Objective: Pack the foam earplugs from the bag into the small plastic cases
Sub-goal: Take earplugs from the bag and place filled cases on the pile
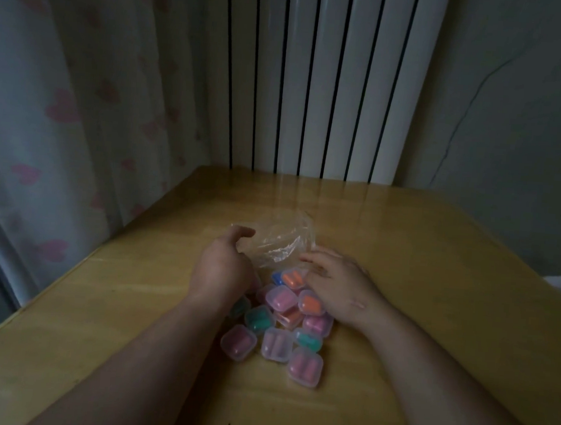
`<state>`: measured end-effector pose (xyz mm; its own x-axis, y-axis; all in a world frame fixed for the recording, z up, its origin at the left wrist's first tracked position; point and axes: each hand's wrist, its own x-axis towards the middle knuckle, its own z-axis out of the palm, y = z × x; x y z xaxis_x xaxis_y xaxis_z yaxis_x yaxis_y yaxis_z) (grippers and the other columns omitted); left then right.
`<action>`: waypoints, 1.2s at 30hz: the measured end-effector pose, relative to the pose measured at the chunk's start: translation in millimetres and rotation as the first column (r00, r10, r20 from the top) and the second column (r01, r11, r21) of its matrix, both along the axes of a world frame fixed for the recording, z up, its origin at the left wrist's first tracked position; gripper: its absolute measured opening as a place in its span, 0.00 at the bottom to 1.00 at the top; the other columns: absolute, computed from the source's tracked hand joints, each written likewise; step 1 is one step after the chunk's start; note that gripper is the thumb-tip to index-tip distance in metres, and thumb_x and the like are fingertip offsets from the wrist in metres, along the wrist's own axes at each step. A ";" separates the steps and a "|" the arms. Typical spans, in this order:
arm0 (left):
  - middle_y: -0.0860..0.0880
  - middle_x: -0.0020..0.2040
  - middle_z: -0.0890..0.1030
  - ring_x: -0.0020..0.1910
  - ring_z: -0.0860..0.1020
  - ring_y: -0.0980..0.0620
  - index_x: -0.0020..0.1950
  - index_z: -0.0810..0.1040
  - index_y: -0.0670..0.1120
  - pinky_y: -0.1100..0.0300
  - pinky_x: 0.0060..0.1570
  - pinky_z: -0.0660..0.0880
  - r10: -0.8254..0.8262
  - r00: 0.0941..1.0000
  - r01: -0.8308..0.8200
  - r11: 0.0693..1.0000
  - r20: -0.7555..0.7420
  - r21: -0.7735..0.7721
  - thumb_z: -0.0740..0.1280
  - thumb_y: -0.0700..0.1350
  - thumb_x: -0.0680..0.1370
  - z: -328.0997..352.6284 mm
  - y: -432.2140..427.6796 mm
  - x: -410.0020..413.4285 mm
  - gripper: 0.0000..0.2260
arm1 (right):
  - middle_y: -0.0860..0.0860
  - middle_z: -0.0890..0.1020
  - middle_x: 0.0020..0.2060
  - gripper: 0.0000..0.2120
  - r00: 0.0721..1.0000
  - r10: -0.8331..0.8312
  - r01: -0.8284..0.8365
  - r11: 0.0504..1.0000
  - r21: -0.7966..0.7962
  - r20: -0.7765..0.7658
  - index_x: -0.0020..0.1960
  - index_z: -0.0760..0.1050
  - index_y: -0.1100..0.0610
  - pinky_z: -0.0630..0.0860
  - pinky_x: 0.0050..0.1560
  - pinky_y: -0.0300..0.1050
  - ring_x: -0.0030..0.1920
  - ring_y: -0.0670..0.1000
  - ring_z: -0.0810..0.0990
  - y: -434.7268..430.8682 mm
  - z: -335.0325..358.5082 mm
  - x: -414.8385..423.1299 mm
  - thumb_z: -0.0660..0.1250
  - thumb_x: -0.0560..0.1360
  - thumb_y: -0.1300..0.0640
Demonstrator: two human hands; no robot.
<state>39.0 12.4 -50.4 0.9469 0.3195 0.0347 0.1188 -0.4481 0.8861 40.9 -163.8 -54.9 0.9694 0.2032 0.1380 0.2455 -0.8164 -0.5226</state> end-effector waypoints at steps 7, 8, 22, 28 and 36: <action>0.49 0.54 0.78 0.48 0.82 0.52 0.74 0.63 0.60 0.64 0.40 0.79 0.081 0.936 0.071 0.911 0.344 -0.406 0.64 0.35 0.79 1.0 3.7 -0.4 0.30 | 0.41 0.78 0.54 0.14 0.928 -0.152 0.000 0.912 0.410 0.339 0.60 0.80 0.52 0.65 0.57 0.22 0.58 0.40 0.75 -4.4 8.5 -10.0 0.66 0.76 0.63; 0.47 0.54 0.79 0.49 0.83 0.51 0.74 0.64 0.57 0.61 0.44 0.80 0.099 0.940 0.091 0.851 0.327 -0.518 0.66 0.36 0.79 2.4 3.8 -0.4 0.28 | 0.41 0.79 0.50 0.13 0.890 -0.203 0.002 0.897 0.441 0.409 0.55 0.81 0.50 0.68 0.53 0.23 0.54 0.41 0.77 -5.0 12.3 -14.6 0.67 0.75 0.64; 0.43 0.54 0.82 0.48 0.84 0.46 0.52 0.80 0.45 0.53 0.45 0.82 -0.133 0.970 0.242 0.646 0.205 -0.724 0.61 0.31 0.78 11.3 -3.2 -9.3 0.12 | 0.53 0.82 0.44 0.10 0.922 -0.233 -0.118 0.592 0.798 0.309 0.47 0.74 0.49 0.81 0.47 0.41 0.47 0.52 0.83 -3.7 32.4 -36.1 0.69 0.74 0.64; 0.40 0.53 0.81 0.46 0.84 0.45 0.50 0.79 0.41 0.53 0.45 0.81 -0.122 0.958 0.281 0.582 0.259 -0.763 0.59 0.28 0.78 12.1 -5.0 -7.7 0.12 | 0.52 0.84 0.39 0.13 0.957 -0.264 -0.012 0.391 0.920 0.124 0.45 0.71 0.53 0.81 0.52 0.53 0.48 0.54 0.85 -5.1 30.7 -28.1 0.65 0.74 0.71; 0.41 0.55 0.80 0.52 0.83 0.43 0.54 0.78 0.42 0.57 0.43 0.80 -0.115 0.953 0.289 0.617 0.279 -0.732 0.64 0.27 0.75 6.7 -4.3 -3.9 0.14 | 0.61 0.84 0.44 0.12 0.973 -0.132 0.184 -0.039 0.982 -0.188 0.55 0.71 0.61 0.81 0.54 0.53 0.46 0.56 0.85 -0.1 34.4 -23.8 0.58 0.77 0.73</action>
